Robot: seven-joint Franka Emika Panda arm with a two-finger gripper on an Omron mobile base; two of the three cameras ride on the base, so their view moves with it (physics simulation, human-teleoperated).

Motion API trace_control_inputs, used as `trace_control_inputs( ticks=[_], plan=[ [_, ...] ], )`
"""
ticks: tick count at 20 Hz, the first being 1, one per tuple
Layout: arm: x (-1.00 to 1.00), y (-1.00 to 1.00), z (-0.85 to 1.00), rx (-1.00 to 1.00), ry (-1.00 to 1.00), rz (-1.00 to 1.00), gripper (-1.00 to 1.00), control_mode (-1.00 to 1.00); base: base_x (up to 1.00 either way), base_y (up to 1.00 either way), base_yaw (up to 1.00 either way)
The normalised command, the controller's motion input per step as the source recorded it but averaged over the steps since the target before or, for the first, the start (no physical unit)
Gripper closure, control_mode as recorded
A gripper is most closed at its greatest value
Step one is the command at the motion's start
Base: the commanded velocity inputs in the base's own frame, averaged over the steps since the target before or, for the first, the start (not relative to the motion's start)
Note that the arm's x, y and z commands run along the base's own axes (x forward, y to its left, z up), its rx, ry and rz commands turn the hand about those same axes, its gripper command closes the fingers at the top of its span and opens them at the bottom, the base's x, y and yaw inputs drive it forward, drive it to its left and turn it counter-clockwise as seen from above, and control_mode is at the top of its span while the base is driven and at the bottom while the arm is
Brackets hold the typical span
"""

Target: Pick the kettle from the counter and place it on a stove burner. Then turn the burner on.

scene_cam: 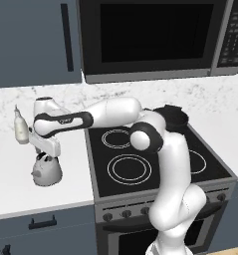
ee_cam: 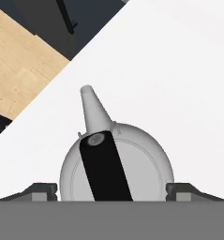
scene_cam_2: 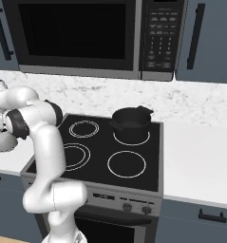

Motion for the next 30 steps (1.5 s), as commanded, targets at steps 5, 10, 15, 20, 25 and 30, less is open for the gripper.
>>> trace_control_inputs(
  ticks=[5, 10, 15, 20, 25, 30],
  plan=[
    [0.0, 0.0, 0.0, 0.0, 0.0, 0.0, 1.0, -1.0, 0.0, 0.0, 0.0],
    [0.0, 0.0, 0.0, 0.0, 0.0, 0.0, 1.0, -1.0, 0.0, 0.0, 0.0],
    [-0.38, -0.01, 0.03, -0.01, 0.0, -0.03, 1.0, -1.0, 0.0, 0.0, 0.0],
    [-0.56, -0.01, 0.21, -0.04, -0.01, -0.14, 1.0, -1.0, 0.0, 0.0, 0.0],
    [-0.4, -0.16, 0.14, -0.04, -0.01, -0.24, 1.0, -1.0, 0.0, 0.0, 0.0],
    [-0.04, -0.58, 0.19, 0.0, 0.0, -0.4, 1.0, -1.0, 0.0, 0.0, 0.0]
  ],
)
